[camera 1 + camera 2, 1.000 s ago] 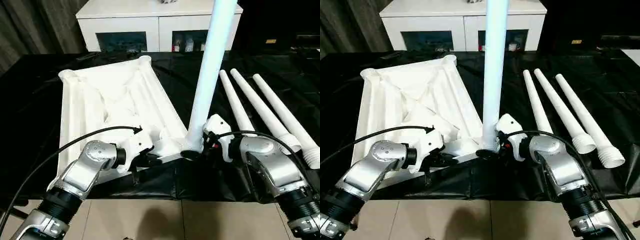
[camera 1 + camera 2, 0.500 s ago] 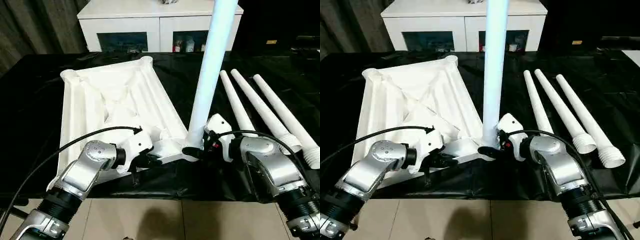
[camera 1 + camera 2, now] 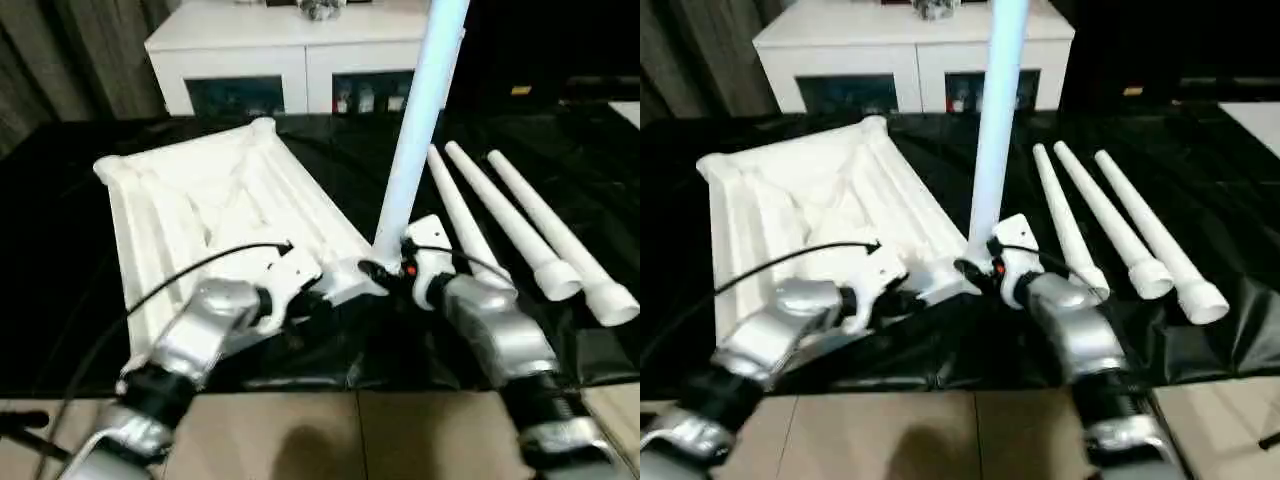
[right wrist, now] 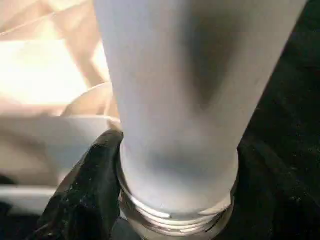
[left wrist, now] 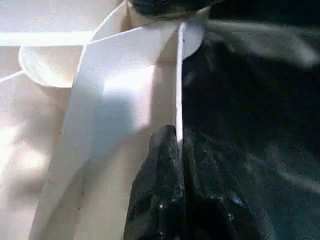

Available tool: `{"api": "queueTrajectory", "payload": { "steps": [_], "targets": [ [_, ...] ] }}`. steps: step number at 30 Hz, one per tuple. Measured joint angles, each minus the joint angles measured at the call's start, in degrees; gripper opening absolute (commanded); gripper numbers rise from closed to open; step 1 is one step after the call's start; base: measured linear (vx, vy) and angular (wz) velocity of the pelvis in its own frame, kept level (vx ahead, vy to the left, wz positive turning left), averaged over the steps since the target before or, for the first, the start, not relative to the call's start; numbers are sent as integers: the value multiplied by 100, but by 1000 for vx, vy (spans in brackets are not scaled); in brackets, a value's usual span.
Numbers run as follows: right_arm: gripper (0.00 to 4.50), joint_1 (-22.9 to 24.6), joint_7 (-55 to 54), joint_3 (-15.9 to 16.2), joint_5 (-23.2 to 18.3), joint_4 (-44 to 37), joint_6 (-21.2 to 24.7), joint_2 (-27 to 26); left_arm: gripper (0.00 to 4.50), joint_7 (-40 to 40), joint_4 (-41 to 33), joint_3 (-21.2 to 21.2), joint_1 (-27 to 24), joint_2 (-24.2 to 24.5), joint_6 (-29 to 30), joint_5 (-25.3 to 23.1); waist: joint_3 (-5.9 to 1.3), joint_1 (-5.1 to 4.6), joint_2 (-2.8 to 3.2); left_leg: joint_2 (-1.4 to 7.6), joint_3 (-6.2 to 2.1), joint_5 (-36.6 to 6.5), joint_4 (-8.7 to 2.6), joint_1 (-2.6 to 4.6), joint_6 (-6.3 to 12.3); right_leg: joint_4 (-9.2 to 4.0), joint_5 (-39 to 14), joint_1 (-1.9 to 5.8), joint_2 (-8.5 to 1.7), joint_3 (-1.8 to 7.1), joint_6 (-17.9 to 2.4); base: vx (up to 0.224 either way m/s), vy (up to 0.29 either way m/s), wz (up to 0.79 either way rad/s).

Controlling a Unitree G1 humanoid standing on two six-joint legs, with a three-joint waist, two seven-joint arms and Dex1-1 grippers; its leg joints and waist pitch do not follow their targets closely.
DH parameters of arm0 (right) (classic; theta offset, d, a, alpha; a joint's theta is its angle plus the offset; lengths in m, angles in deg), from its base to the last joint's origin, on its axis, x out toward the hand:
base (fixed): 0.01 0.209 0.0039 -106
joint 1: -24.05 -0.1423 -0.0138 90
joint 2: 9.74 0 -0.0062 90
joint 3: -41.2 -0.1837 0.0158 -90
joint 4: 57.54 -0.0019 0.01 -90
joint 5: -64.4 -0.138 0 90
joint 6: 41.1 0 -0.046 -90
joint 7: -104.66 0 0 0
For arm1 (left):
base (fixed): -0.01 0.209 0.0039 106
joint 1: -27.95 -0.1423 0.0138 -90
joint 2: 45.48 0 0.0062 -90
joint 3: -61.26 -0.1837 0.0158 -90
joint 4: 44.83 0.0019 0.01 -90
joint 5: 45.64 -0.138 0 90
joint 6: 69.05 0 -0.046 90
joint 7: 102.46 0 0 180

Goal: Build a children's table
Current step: Rotate leg to tighten

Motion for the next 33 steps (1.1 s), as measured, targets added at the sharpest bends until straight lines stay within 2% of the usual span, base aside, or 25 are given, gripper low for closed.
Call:
{"api": "queueTrajectory", "payload": {
  "steps": [4,5,8,11,12,13,15,18,20,22,26,28,33],
  "targets": [
    [272,-271,-847,-207,106,481,-105,-424,0,-478,258,41,207,-424,246,-62,-10,-8,5,-4,-2,0,-18,-4,1,-58,4,9,-2,-4,-3,0,0,0],
    [272,-512,-1306,-357,169,826,-165,-655,0,-705,423,77,330,-598,332,-123,-19,-16,1,-13,-2,1,-16,-4,2,-61,7,8,-8,-3,-5,0,0,0],
    [272,-858,-1869,-575,168,1416,-363,-867,0,-1031,619,92,461,-823,368,-185,-28,-21,-18,-26,-1,1,-16,-9,2,-76,6,8,-23,-6,-5,0,0,0],
    [272,-972,-1928,-631,165,1694,-600,-903,0,-1090,650,102,481,-853,360,-181,-34,-26,-27,-34,2,1,-16,-12,3,-78,13,9,-33,-5,-14,0,0,0],
    [307,-988,-1928,-634,166,1736,-646,-904,0,-1102,650,104,483,-858,360,-181,-35,-26,-28,-34,3,1,-16,-12,3,-79,28,8,-33,-5,-36,0,0,0],
    [307,-992,-1927,-635,166,1753,-684,-904,0,-1106,647,108,484,-851,360,-181,-35,-24,-28,-34,3,0,-16,-12,3,-78,33,9,-33,-6,-38,0,0,0],
    [344,-991,-1885,-656,149,1760,-769,-908,0,-1106,632,117,483,-808,338,-181,-34,-21,-26,-33,3,0,-23,-14,3,-77,46,3,-33,-9,-35,0,0,0],
    [360,-991,-1669,-701,68,1763,-865,-946,0,-1103,625,179,480,-745,317,-178,-31,-40,-21,-28,3,0,-42,-30,3,-76,54,-4,-33,-22,-27,0,0,0],
    [386,-992,-1548,-699,61,1762,-895,-941,0,-1066,595,190,473,-710,305,-175,-30,-41,-19,-25,2,1,-57,-30,3,-76,54,-11,-32,-30,-27,0,0,0],
    [386,-975,-1181,-601,61,1673,-856,-783,0,-884,444,150,396,-545,256,-172,-29,-50,-18,-23,2,1,-67,-41,3,-74,55,-25,-31,-33,-28,0,0,0],
    [386,-755,-144,-218,59,1053,-726,-287,0,-238,26,13,191,-74,32,-137,-30,6,-7,-14,0,20,-68,-74,32,-72,56,-78,-27,-45,-19,13,-2,0],
    [386,-632,295,-30,73,768,-670,-34,0,-6,-110,-31,134,77,-55,-113,-36,18,3,-14,1,49,-60,-116,68,-72,55,-113,-27,-47,-20,0,0,0],
    [386,-20,1894,530,69,-120,-581,906,0,972,-579,-51,-275,743,-422,154,-35,49,3,-15,5,29,-44,-139,99,-83,53,-121,-34,-52,-24,0,0,0]
  ]
}}
